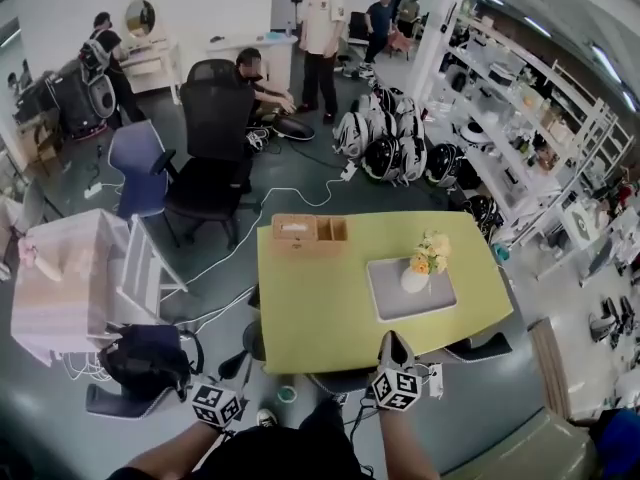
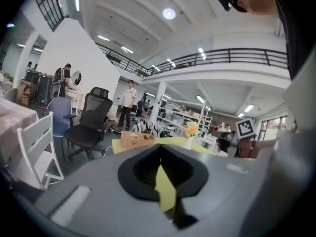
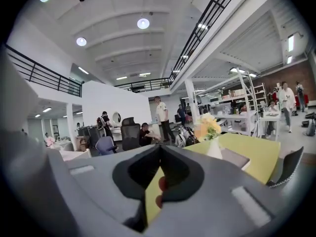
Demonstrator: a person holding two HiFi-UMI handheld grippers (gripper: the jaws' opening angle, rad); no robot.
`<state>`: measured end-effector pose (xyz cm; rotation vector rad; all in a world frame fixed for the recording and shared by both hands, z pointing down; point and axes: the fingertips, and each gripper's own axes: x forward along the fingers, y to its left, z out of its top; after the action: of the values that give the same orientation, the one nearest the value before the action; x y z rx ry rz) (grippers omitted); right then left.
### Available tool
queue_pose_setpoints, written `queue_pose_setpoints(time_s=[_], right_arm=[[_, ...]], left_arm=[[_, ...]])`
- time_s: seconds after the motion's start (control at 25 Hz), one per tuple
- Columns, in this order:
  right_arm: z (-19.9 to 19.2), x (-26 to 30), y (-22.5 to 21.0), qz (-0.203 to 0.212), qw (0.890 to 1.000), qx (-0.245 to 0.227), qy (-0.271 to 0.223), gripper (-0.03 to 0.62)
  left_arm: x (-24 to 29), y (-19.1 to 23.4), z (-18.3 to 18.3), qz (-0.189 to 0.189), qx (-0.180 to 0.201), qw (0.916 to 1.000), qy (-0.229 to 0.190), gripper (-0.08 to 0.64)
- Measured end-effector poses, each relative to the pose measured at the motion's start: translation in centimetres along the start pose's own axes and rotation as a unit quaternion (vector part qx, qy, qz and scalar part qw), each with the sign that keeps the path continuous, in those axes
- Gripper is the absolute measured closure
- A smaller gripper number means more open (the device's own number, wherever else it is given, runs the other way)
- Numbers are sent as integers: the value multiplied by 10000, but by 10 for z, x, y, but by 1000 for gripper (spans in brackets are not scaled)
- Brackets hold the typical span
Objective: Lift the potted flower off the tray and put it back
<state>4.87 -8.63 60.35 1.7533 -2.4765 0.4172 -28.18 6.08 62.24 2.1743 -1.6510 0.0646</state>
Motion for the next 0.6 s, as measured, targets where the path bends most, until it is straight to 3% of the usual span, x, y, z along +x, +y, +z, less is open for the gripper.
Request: queue_pose_setpoints(time_s=[0.28,0.6], right_arm=[[25,-56,114,745,9969,-180,-202,589],[47,-87,160,1042,9933,-293,-408,589]], left_arm=[[-41,10,19,-152,119,9992,-341,554],[-52,8,34,-370,64,9974,-612,552]])
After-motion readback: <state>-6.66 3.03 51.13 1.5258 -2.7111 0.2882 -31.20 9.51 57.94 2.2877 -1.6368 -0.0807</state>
